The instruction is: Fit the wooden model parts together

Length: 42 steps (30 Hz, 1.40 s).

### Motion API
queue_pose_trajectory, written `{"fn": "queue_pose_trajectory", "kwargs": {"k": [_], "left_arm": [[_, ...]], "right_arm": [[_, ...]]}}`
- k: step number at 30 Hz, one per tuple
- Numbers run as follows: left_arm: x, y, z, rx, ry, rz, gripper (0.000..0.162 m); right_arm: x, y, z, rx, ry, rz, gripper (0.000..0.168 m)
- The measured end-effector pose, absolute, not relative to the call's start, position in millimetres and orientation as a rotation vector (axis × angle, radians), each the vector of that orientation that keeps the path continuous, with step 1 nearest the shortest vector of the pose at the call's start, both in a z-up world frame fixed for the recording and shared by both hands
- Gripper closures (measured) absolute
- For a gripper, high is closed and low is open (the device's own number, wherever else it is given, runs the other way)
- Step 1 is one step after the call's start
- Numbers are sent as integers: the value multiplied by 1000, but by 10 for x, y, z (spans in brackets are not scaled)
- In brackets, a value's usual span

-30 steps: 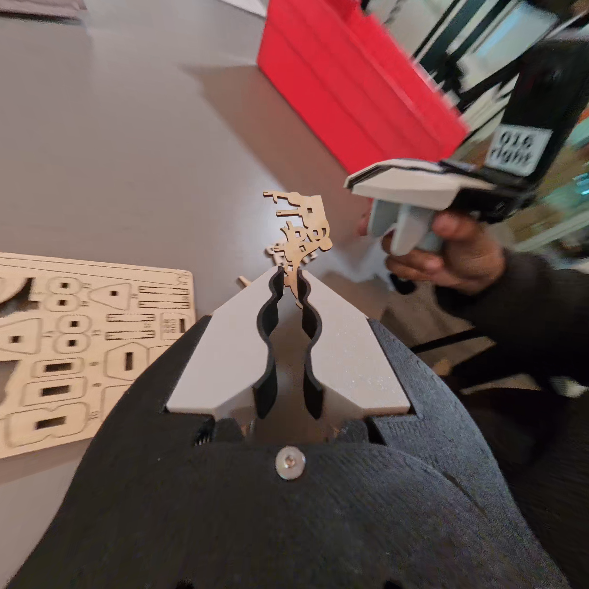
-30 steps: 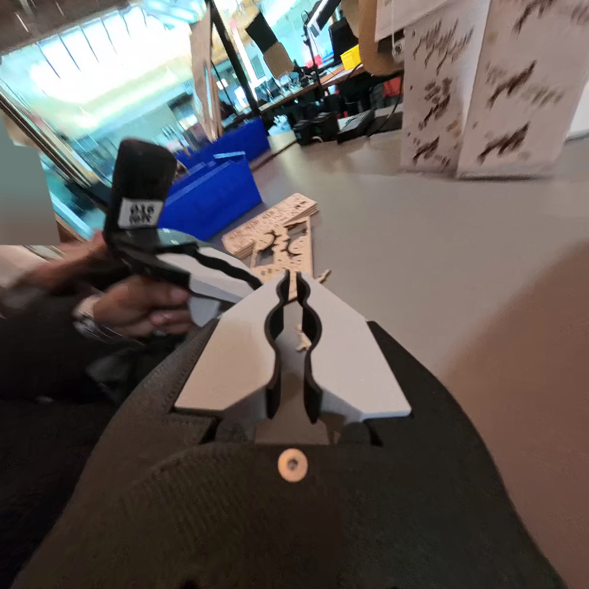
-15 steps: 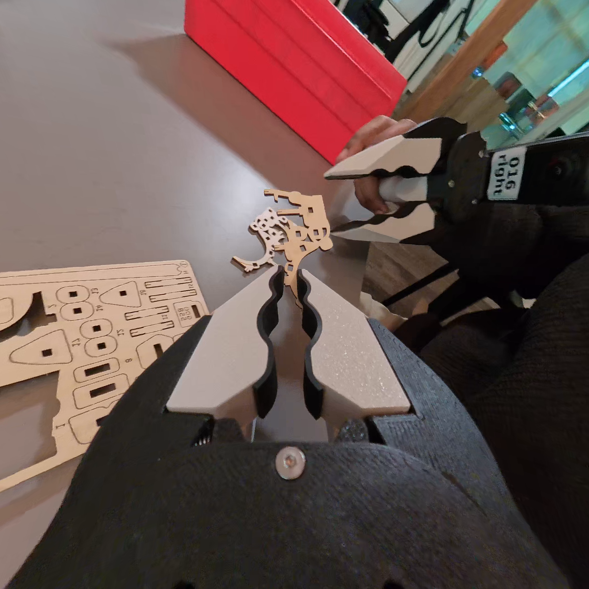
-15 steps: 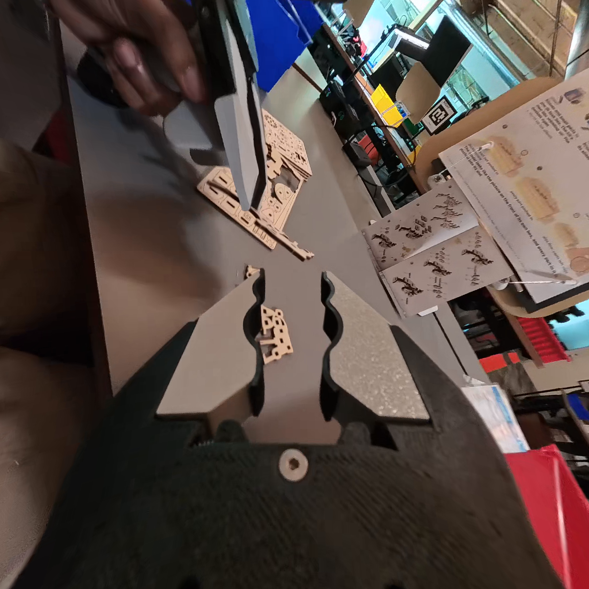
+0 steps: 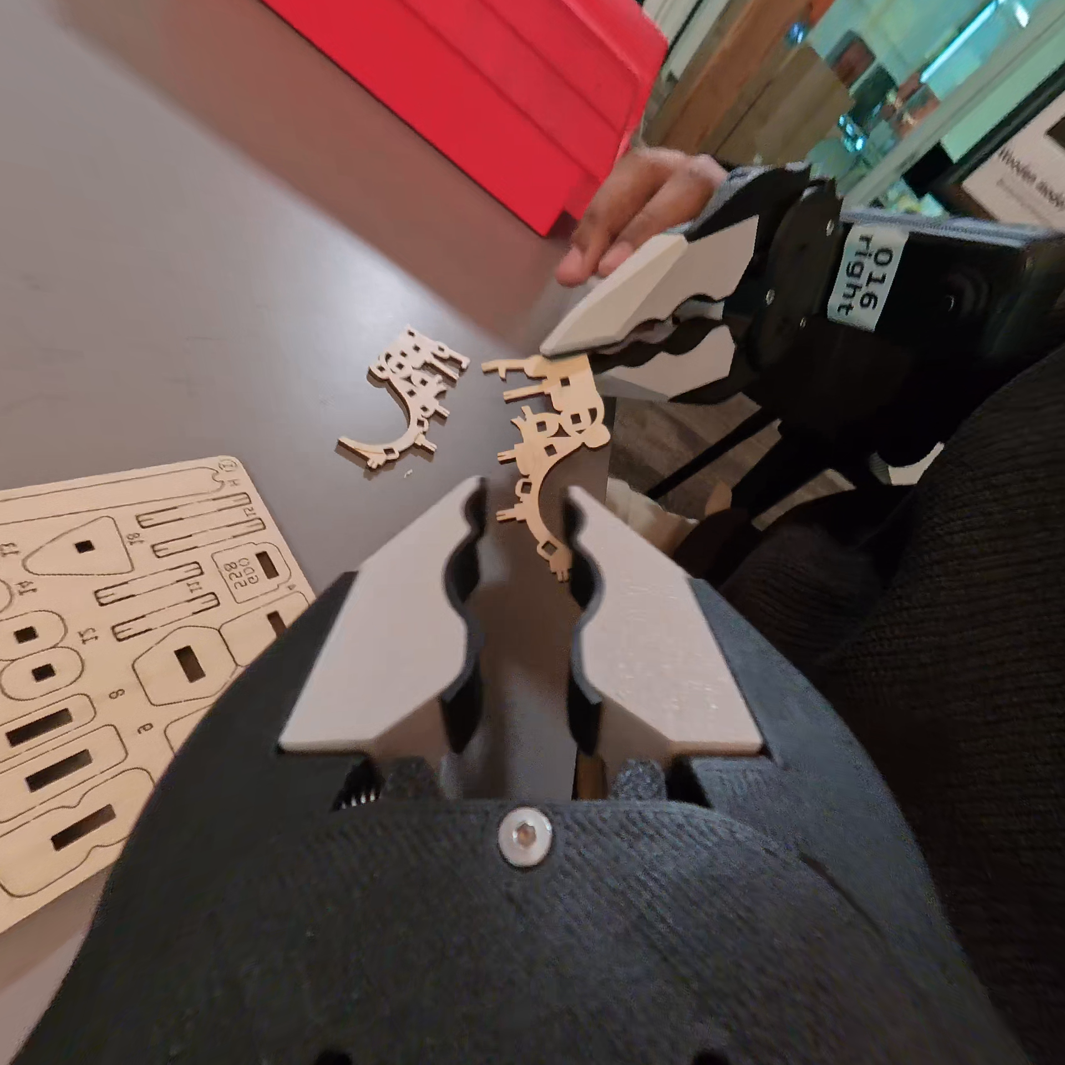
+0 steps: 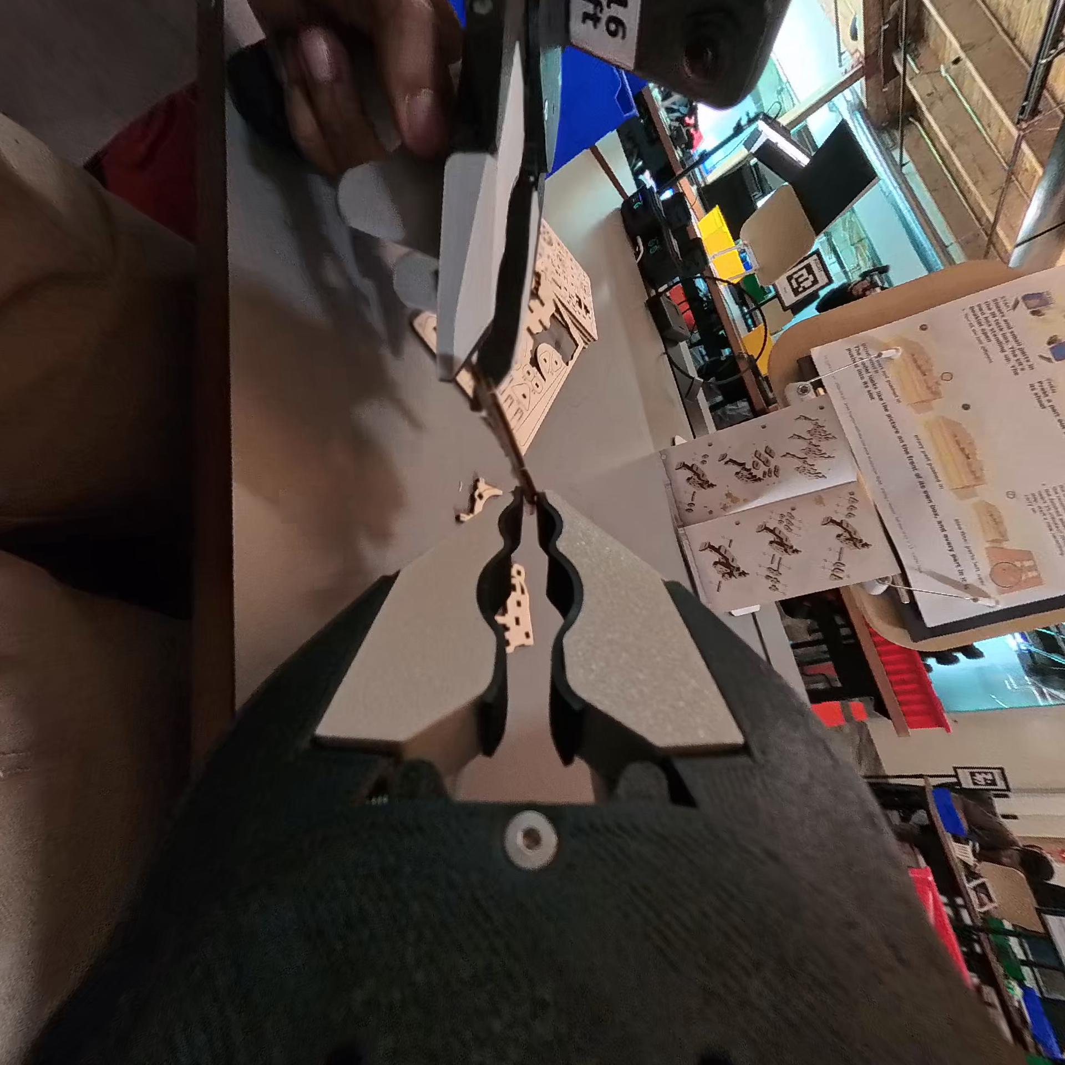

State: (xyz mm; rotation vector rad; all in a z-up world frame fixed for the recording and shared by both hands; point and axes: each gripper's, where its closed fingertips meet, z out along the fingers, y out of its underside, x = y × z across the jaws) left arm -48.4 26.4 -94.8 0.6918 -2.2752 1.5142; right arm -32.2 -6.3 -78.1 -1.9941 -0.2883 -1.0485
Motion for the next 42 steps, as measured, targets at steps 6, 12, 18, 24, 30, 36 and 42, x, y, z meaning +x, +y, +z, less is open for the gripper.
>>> {"fn": "queue_pose_trajectory", "kwargs": {"k": [6,12,18,24,30,36,42], "left_arm": [[-341,310,-782,760,-2194,1661,100],[-360,296,-763,690,-2270,1704,99],[-291,316,-698,702,-2299,1787,100],[-276,330,-626,714,-2227,1821,118],[-308,311,-606,689,-2207,1827,135],[-362,290,-552,660,-2136,1830,153],[-360,273,-516,693,-2045,1821,161]], "right_arm": [[-280,-104,-747,-1990,-172,-946,166],[-211,-170,-754,-1994,114,-629,167],[-257,-166,-721,-1943,262,-355,167],[-382,-122,-635,-1824,408,45,167],[-417,-111,-645,-1749,532,306,167],[-485,-57,-665,-1722,574,433,167],[-332,-97,-697,-1702,637,340,148]]}}
